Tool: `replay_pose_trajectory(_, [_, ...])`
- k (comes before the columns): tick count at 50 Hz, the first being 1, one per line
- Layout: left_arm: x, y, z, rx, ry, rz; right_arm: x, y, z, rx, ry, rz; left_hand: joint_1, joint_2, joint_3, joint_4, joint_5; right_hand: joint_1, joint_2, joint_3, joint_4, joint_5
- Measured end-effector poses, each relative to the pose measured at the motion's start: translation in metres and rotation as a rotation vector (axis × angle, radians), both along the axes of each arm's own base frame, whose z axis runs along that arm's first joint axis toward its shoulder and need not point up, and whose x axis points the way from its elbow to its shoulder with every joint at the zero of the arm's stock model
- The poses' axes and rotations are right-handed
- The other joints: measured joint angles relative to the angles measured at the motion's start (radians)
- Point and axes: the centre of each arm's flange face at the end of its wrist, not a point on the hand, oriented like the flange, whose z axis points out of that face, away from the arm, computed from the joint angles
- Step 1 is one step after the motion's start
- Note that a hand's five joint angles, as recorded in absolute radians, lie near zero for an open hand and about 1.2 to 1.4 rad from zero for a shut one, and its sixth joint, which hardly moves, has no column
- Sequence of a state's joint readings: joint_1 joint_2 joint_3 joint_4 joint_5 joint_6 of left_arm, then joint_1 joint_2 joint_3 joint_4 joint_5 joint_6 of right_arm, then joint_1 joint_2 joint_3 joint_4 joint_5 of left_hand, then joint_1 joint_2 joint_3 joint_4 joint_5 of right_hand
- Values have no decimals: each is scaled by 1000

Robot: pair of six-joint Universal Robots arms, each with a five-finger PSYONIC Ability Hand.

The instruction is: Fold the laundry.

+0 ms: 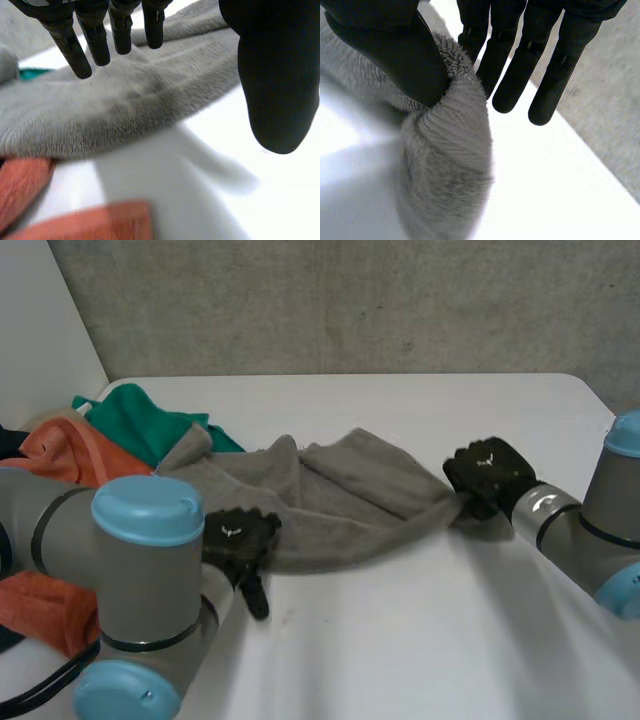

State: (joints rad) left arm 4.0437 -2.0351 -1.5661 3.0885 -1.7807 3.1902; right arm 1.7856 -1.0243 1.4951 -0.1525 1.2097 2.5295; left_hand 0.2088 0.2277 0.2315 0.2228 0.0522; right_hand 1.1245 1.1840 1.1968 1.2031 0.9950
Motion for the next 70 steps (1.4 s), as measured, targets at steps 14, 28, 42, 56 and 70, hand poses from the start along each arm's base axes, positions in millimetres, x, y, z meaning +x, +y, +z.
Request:
replay_pose_trajectory(14, [27,-70,77,-112,50,33,-7,14,11,-6,-16,-8,11,-7,-9,-5,3,0,0,0,0,-1])
replay_pose_trajectory(28, [16,-169,43,-204,-136,-161,-3,27,4,-9,-1,17,211,191,188,200,199,0,0,0,0,-1])
replay_pose_trajectory(42, [12,-199,-7,-218,-296,-237,-6,26,-6,15,7,9,208,188,186,195,193,0,0,0,0,-1])
replay_pose_trajectory(56, [20,-211,-34,-212,-338,-243,-7,21,-11,12,9,2,640,614,588,600,568,0,0,0,0,-1])
replay_pose_trajectory(70, [16,-196,32,-346,-316,-158,-16,3,23,-71,12,-46,909,965,937,981,889,0,0,0,0,0])
